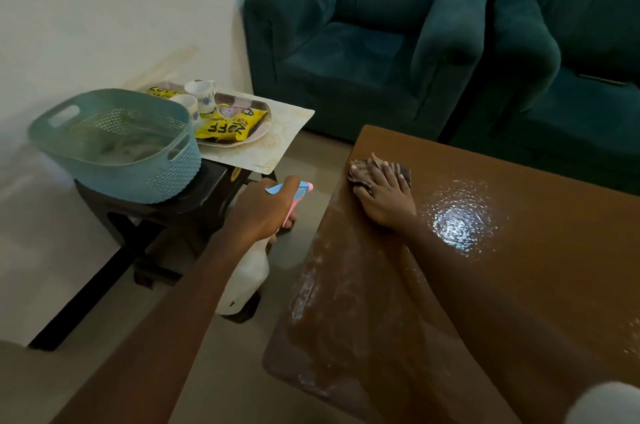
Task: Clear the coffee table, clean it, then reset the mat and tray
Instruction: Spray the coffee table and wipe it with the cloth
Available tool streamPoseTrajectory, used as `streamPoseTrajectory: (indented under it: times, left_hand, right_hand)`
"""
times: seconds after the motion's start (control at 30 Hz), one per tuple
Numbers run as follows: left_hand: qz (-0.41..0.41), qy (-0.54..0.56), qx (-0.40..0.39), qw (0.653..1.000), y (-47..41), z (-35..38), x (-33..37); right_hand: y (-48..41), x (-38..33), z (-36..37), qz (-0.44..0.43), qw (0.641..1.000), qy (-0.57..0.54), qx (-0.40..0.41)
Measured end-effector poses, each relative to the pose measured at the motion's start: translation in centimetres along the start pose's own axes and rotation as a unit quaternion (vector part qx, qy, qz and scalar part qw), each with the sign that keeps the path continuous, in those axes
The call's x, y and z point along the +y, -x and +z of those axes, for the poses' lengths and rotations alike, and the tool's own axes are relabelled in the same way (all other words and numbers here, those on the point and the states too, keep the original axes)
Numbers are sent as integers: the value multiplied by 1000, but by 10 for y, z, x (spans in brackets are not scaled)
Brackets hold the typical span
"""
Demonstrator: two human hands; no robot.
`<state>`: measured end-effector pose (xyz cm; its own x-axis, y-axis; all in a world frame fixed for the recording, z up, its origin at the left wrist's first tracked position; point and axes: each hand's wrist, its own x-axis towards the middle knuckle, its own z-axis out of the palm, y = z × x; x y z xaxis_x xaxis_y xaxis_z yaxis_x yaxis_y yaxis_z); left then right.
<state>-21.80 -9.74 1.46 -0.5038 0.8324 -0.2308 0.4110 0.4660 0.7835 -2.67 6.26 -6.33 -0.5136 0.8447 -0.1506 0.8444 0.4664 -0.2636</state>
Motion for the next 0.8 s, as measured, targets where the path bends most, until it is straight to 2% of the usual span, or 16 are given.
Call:
streamPoseTrajectory:
  times: [0.07,0.13,0.23,0.3,0.4,0.57,0.63,0.73,0.8]
  left_hand:
    - [10,21,9,1000,3,-7,-6]
    - [24,43,15,999,7,-13,-10]
    - [26,50,1,998,4,-22,-18]
    - [28,39,-5,999,0,-25,-22]
    - [29,33,-19,999,-8,-23,-24]
    - [23,21,-37,999,-15,-15,-24]
    - [27,20,-54,998,-14,-11,-23]
    - [23,11,-89,996,-9,-5,-20]
    - [27,5,-103,994,-4,-1,-18]
  right_hand:
    - [-14,-25,6,-29,999,14,-2]
    - [-5,-46,16,-92,995,42,4]
    - [44,-55,27,-188,981,51,0]
    - [77,-41,30,-211,976,45,-12]
    - [83,2,25,-161,984,71,-12]
    - [34,30,3,48,998,27,32]
    - [33,14,8,34,998,44,32]
    - [66,1,21,-87,994,70,5]
    - [97,5,26,-126,990,70,-1]
